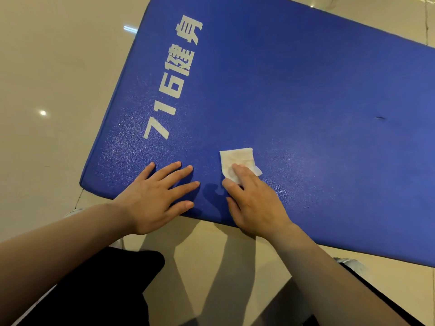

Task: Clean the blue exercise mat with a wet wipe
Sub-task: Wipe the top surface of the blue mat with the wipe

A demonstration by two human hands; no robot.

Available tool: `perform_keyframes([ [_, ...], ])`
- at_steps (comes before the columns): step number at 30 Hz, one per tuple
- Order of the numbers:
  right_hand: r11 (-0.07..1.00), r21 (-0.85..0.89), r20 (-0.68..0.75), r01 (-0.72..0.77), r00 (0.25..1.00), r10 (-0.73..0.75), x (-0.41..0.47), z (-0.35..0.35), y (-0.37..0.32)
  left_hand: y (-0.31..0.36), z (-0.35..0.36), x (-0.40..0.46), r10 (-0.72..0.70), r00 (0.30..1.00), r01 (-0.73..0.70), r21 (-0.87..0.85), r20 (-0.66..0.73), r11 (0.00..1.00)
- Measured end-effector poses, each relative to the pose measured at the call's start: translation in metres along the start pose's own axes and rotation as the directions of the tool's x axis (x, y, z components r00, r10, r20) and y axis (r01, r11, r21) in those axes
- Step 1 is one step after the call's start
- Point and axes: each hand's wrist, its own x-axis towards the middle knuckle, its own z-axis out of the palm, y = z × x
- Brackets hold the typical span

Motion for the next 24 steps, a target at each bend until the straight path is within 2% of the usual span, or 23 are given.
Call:
perform_keyframes([
  [5, 0.996, 0.072, -0.023, 0.049, 0.999, -0.047, 0.009, 0.001, 0.011, 0.001, -0.004, -0.001, 0.002, 1.0, -0.002, -0.038, 0.01, 0.999],
  [11, 0.981, -0.023, 0.023, 0.19, 0.982, -0.19, 0.024, -0.013, 0.028, 0.001, -0.002, -0.002, 0.004, 1.0, -0.004, -0.029, 0.009, 1.0],
  [14, 0.976, -0.048, 0.048, 0.214, 0.976, -0.212, 0.018, -0.013, 0.03, 0.001, -0.001, -0.002, 0.004, 1.0, -0.004, -0.021, 0.003, 1.0],
  [18, 0.994, -0.019, 0.003, 0.111, 0.994, -0.111, 0.003, -0.004, 0.023, 0.0, 0.0, -0.003, 0.011, 1.0, -0.011, -0.011, -0.006, 1.0],
  [24, 0.989, 0.01, -0.046, -0.145, 0.988, 0.145, -0.011, 0.018, -0.003, -0.002, 0.004, -0.001, 0.015, 1.0, -0.015, 0.008, -0.007, 1.0],
])
